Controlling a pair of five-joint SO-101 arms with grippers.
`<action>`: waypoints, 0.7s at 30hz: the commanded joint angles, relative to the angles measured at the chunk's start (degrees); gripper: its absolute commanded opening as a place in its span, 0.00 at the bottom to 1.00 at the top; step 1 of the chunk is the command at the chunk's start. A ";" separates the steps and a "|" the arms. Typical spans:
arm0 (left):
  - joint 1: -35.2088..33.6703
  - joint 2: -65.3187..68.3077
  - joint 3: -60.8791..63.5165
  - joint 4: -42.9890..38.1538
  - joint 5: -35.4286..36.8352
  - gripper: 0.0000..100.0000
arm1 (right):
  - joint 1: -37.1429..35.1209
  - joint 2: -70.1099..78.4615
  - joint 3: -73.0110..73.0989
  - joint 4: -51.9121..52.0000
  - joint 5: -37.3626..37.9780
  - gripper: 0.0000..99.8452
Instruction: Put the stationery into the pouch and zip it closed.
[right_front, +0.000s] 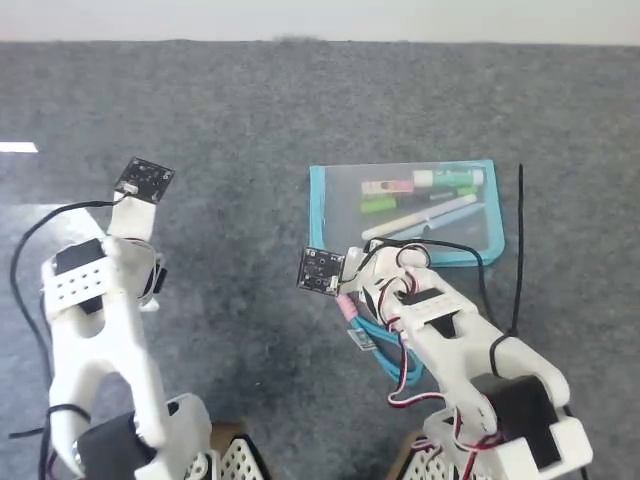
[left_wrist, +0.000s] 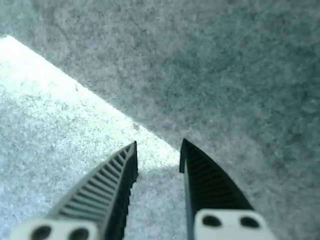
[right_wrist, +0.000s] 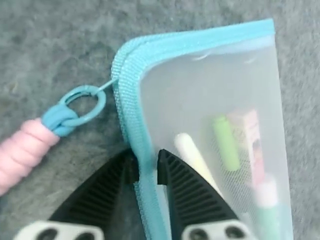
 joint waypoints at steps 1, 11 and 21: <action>0.35 -0.53 -0.84 0.18 -0.62 0.13 | 1.63 -8.31 -3.08 10.07 -1.49 0.01; 0.35 -0.62 -1.01 0.18 -0.62 0.13 | -2.07 -22.20 -5.45 24.92 -6.86 0.01; 0.97 -3.16 -7.25 2.37 0.09 0.14 | -2.15 -28.18 -24.53 43.21 -14.51 0.01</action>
